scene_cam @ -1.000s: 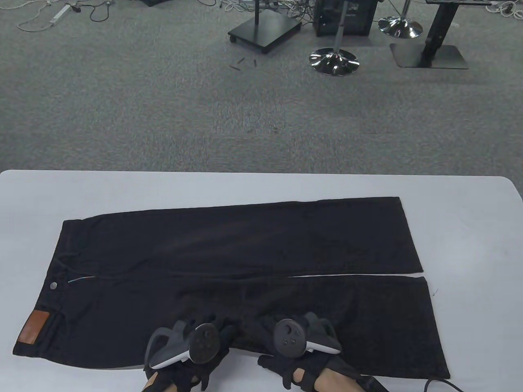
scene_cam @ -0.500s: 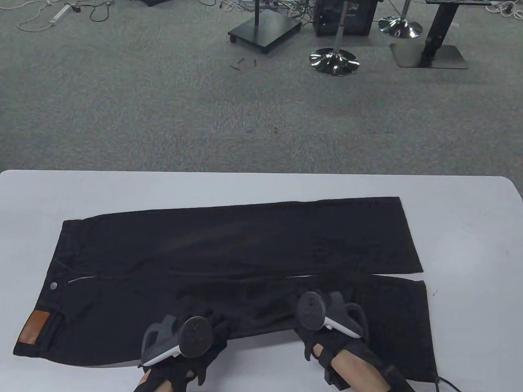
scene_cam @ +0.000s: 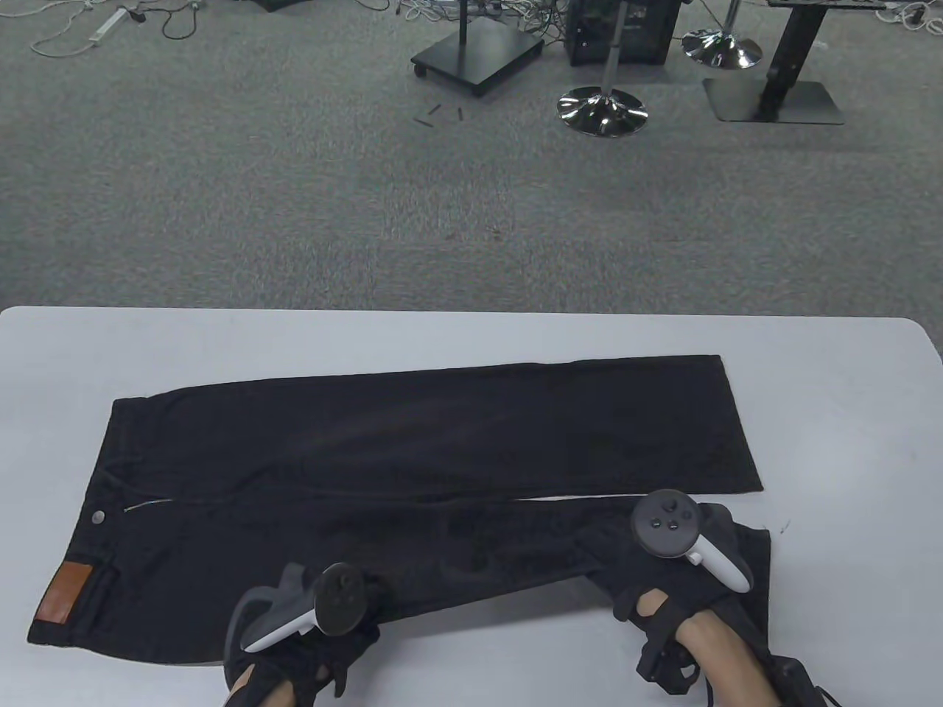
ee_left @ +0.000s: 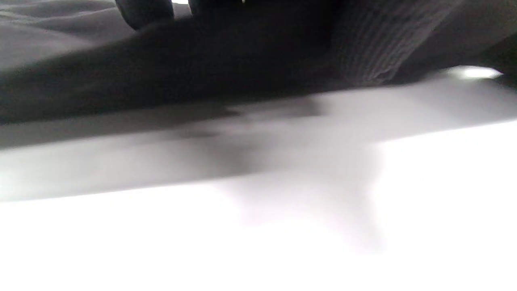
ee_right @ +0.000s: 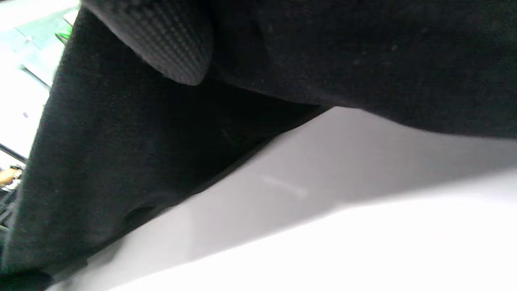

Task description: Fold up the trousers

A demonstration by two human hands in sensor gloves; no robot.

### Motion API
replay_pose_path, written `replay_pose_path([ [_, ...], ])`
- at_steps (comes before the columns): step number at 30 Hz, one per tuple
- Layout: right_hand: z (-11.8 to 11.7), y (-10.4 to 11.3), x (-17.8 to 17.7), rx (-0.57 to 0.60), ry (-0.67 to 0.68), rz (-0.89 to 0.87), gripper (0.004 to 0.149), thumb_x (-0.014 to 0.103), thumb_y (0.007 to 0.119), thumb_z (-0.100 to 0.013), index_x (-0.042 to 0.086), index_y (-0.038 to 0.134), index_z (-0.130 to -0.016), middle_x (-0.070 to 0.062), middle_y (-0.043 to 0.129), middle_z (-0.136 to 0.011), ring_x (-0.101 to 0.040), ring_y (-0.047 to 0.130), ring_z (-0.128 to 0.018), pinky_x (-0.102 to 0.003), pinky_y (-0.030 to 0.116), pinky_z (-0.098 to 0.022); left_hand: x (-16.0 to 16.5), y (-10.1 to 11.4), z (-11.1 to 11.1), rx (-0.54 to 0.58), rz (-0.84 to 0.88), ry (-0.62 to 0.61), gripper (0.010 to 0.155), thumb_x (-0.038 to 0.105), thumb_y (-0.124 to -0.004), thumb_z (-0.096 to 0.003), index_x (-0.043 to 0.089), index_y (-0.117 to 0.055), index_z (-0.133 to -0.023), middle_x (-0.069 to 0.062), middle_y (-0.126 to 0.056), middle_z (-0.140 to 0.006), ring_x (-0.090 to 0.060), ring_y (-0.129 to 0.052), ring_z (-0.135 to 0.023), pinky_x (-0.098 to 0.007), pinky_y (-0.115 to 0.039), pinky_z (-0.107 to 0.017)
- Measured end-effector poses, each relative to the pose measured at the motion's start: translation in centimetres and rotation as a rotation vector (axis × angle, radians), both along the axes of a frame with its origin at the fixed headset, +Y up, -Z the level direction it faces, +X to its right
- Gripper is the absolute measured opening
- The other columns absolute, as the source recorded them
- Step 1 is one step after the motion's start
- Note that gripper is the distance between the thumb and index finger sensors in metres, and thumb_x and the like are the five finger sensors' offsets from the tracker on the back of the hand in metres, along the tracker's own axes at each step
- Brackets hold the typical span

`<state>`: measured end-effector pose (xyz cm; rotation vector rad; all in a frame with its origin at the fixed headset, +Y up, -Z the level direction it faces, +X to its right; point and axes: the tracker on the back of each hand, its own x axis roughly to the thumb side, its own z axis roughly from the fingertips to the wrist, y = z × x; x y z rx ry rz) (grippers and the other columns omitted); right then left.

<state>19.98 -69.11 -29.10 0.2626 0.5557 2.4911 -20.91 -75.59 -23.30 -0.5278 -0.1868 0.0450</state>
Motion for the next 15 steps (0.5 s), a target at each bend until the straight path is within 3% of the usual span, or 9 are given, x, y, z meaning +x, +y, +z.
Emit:
replay_pose_path([
  [4, 0.0, 1.5, 0.5, 0.019, -0.013, -0.06, 0.05, 0.039, 0.079, -0.055, 0.02, 0.07, -0.101, -0.013, 0.074, -0.105, -0.042, 0.072, -0.097, -0.065, 0.05, -0.072, -3.6, 0.2, 0.3, 0.055, -0.096, 0.117, 0.07, 0.054, -0.08, -0.052, 0.035, -0.054, -0.114, 0.01, -0.046, -0.122, -0.027, -0.048, -0.12, -0.061, -0.048, -0.084],
  [9, 0.1, 2.4, 1.3, 0.031, -0.02, -0.112, 0.05, 0.038, 0.079, -0.055, 0.019, 0.071, -0.1, -0.014, 0.078, -0.102, -0.042, 0.075, -0.095, -0.065, 0.053, -0.071, -9.4, 0.4, 0.4, 0.015, -0.283, 0.309, 0.072, 0.051, -0.081, -0.0531, 0.036, -0.049, -0.116, 0.011, -0.041, -0.123, -0.027, -0.042, -0.121, -0.061, -0.045, -0.085],
  [12, 0.1, 2.7, 1.6, 0.028, -0.023, -0.127, 0.048, 0.035, 0.08, -0.055, 0.018, 0.073, -0.099, -0.014, 0.08, -0.101, -0.042, 0.077, -0.094, -0.066, 0.053, -0.071, -12.4, 1.1, 0.7, 0.023, -0.19, 0.402, 0.061, 0.049, -0.078, -0.0545, 0.036, -0.063, -0.112, 0.011, -0.052, -0.121, -0.027, -0.05, -0.12, -0.061, -0.048, -0.084],
  [15, 0.0, 3.3, 1.6, 0.059, -0.036, -0.106, 0.048, 0.033, 0.082, -0.054, 0.017, 0.074, -0.098, -0.015, 0.081, -0.1, -0.043, 0.077, -0.093, -0.066, 0.052, -0.071, -14.0, 3.0, 0.8, 0.138, -0.076, 0.456, 0.054, 0.047, -0.077, -0.0555, 0.036, -0.071, -0.108, 0.012, -0.061, -0.119, -0.025, -0.057, -0.119, -0.06, -0.051, -0.084],
])
